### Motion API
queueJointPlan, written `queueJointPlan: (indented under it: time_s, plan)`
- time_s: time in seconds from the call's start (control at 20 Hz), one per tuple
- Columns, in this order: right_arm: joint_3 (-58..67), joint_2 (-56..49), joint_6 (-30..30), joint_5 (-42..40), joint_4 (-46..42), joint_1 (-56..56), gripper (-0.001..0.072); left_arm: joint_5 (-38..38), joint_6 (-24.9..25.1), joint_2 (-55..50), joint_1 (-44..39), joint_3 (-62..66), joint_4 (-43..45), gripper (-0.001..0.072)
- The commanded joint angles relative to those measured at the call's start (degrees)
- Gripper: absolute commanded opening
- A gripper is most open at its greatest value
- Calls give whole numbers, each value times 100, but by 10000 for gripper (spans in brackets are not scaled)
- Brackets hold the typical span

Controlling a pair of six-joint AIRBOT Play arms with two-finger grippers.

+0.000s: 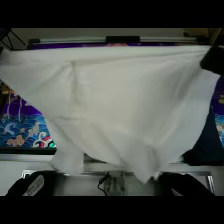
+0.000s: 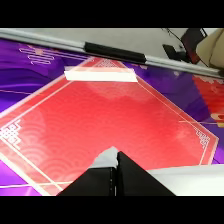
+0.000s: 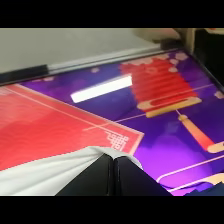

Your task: Fold the shirts.

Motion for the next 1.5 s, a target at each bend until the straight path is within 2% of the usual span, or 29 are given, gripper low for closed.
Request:
queueJointPlan:
  time_s: [0.0, 0.15, 0.3, 0.45, 0.6, 0.65, 0.7, 0.75, 0.8, 0.95, 1.05, 1.15, 1.2, 1.25, 1.3, 1.45]
  plan:
    - [-111, -1366, 402, -1163, 732, -1113, 45, 1390, 396, -1049, -776, -669, -120, 29]
    - [-111, -2378, 404, -3001, 1923, -2153, 46, 2240, 374, -2170, -1108, -669, -205, 29]
    - [-111, -3150, 404, -4133, 3318, -2743, 46, 2922, 337, -3121, -1325, -662, -544, 30]
    - [-111, -3851, 400, -4227, 3926, -2905, 46, 3182, 337, -3832, -1432, -664, -1060, 31]
    - [-111, -4402, 396, -3963, 4295, -2811, 47, 2752, 337, -4310, -1532, -664, -1126, 32]
    - [-111, -4524, 385, -3921, 4513, -2785, 48, 2562, 339, -4380, -1532, -664, -1126, 66]
    - [-111, -4588, 323, -3926, 4725, -2754, 111, 2428, 339, -4393, -1510, -662, -1121, 247]
    - [-111, -4568, 192, -3921, 4857, -2747, 359, 2166, 350, -4378, -1432, -601, -1106, 598]
    - [-111, -4448, -153, -3840, 4955, -2763, 557, 1777, 393, -4356, -1281, -457, -1023, 720]
    - [-111, -3757, -1801, -2717, 4946, -3025, 558, 4, 321, -4330, -452, 428, -304, 720]
    - [-111, -3383, -2953, -1377, 5160, -3392, 557, -1207, -372, -4330, 90, 929, 748, 720]
    - [-114, -3303, -4089, 83, 6043, -3825, 557, -2065, -881, -4319, 428, 951, 1703, 720]
    - [-184, -3307, -4385, 568, 6446, -3967, 557, -2361, -914, -4319, 514, 791, 1978, 720]
    - [-289, -3307, -4535, 883, 6754, -4046, 557, -2455, -890, -4312, 542, 533, 2035, 690]
    - [-424, -3305, -4594, 1054, 6946, -4048, 557, -2422, -793, -4308, 531, 184, 1987, 590]
    - [-761, -3307, -4592, 1032, 7138, -3821, 557, -1788, -420, -4312, 365, -793, 1252, 581]
